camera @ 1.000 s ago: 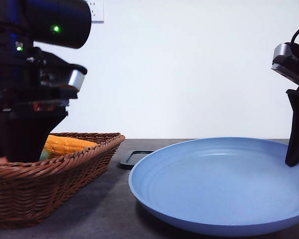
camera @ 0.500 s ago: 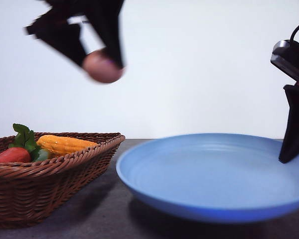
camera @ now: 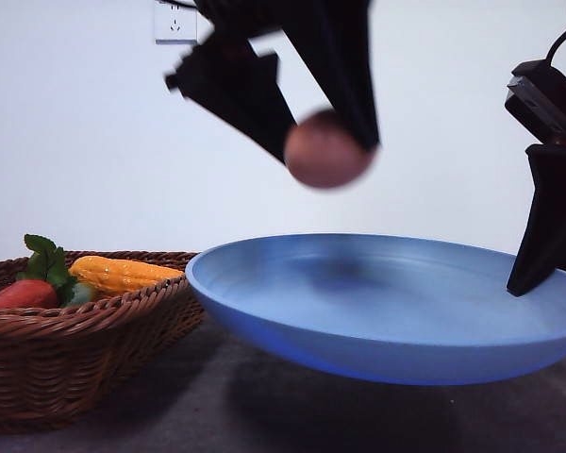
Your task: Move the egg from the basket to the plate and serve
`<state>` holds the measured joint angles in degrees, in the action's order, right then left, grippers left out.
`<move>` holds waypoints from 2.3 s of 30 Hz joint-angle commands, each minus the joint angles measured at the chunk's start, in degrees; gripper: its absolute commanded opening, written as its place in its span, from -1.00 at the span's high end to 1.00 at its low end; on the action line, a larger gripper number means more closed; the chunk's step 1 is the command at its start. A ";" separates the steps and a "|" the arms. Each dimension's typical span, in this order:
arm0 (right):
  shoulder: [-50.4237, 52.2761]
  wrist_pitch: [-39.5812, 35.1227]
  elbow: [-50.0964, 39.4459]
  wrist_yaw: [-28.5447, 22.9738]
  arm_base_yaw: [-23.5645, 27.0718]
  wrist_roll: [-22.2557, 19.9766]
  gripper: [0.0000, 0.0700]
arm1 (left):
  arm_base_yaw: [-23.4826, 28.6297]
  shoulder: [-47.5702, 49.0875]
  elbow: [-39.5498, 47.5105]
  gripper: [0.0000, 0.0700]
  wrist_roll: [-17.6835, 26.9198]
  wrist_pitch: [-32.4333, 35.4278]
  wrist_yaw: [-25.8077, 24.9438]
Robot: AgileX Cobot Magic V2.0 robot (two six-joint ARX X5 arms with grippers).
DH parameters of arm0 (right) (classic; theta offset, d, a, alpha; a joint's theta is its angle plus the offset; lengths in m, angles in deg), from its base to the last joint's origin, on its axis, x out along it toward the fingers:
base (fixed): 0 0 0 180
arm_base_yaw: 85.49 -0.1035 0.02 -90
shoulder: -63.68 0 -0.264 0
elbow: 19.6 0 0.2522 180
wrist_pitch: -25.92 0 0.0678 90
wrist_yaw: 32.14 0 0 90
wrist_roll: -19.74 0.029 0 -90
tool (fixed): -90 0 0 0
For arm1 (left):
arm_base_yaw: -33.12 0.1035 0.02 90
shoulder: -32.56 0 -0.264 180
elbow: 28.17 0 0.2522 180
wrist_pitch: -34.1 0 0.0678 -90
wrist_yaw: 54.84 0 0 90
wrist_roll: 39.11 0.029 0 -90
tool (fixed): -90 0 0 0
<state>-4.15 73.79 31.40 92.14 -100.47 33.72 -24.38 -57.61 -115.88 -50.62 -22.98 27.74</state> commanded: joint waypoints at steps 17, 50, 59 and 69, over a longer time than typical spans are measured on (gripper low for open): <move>-0.20 0.83 0.80 0.40 -0.24 0.52 1.00 | -4.44 -8.40 -0.88 -0.23 0.19 1.19 0.98; -22.14 7.31 26.02 -2.83 6.97 -3.98 1.00 | -1.92 2.65 -12.26 -0.36 1.11 -21.98 15.28; -43.35 10.87 48.86 -2.79 9.61 -3.72 1.00 | -1.92 2.65 -12.26 -0.36 0.71 -24.04 16.74; -57.25 14.07 64.53 -2.14 10.81 -2.01 1.00 | -1.92 2.65 -12.26 -0.36 0.44 -23.79 17.18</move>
<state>-60.24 87.64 94.17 89.16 -89.63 30.84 -25.77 -54.68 -126.72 -50.22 -47.15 44.41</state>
